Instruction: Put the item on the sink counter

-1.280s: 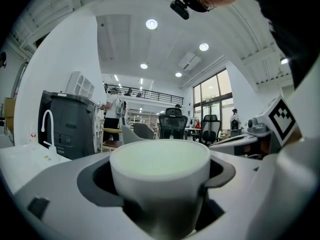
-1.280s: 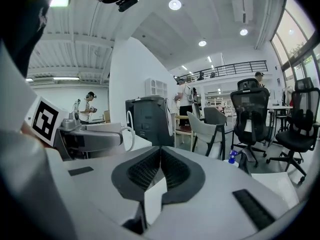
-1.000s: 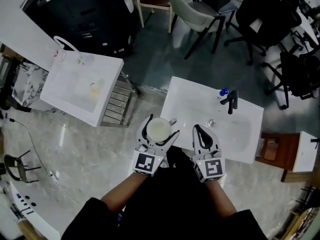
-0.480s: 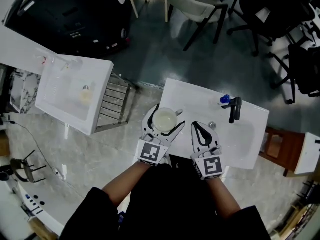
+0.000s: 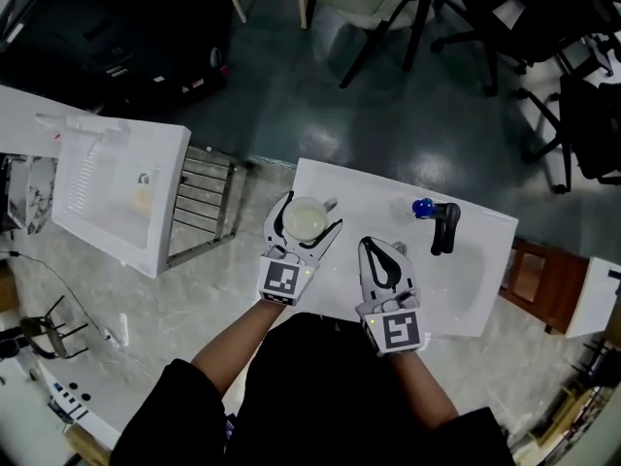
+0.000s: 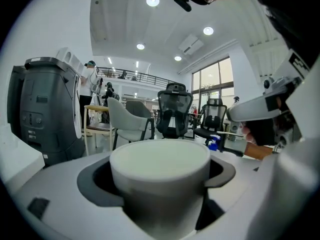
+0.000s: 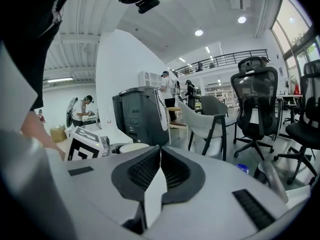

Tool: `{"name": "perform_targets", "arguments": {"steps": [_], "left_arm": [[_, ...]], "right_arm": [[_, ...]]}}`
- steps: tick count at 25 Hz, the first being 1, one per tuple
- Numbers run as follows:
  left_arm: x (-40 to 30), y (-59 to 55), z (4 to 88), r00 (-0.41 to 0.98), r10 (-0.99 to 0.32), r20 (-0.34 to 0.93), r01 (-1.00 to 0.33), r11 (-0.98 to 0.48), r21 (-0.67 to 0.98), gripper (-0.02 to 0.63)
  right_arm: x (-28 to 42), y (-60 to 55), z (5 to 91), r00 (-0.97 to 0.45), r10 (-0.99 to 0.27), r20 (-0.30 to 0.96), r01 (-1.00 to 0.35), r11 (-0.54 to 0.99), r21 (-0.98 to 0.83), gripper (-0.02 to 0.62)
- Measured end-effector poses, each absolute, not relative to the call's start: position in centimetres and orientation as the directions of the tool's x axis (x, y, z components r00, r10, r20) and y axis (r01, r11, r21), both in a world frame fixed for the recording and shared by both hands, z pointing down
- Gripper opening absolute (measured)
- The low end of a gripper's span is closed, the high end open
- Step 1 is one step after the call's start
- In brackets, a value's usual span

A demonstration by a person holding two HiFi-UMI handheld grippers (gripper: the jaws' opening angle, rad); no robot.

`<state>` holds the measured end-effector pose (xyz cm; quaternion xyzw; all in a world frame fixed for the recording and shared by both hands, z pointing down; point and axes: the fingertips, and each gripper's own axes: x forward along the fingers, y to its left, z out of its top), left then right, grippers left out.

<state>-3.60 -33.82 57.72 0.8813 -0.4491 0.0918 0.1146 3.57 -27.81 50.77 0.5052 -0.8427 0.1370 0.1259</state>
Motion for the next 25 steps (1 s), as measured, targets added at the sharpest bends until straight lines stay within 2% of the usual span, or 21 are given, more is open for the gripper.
{"name": "perform_targets", "arguments": {"steps": [4, 14, 25], "left_arm": [[-2.6, -36.2, 60.1, 0.566, -0.763, 0.314, -0.821, -0.559, 0.121, 0.442], [-2.7, -40.3, 64.8, 0.503, -0.797, 0.335, -0.857, -0.51, 0.073, 0.442], [-1.1, -41.0, 68.4, 0.539, -0.755, 0.373, -0.817, -0.576, 0.016, 0.442]], "right_arm": [[4.8, -29.1, 51.8, -0.464, -0.813, 0.353, -0.883, 0.457, -0.109, 0.031], [5.9, -32.6, 54.6, -0.456, -0.794, 0.401, -0.888, 0.439, -0.14, 0.032], [6.4, -31.3, 56.3, -0.499, -0.752, 0.429, -0.86, 0.492, -0.138, 0.032]]}}
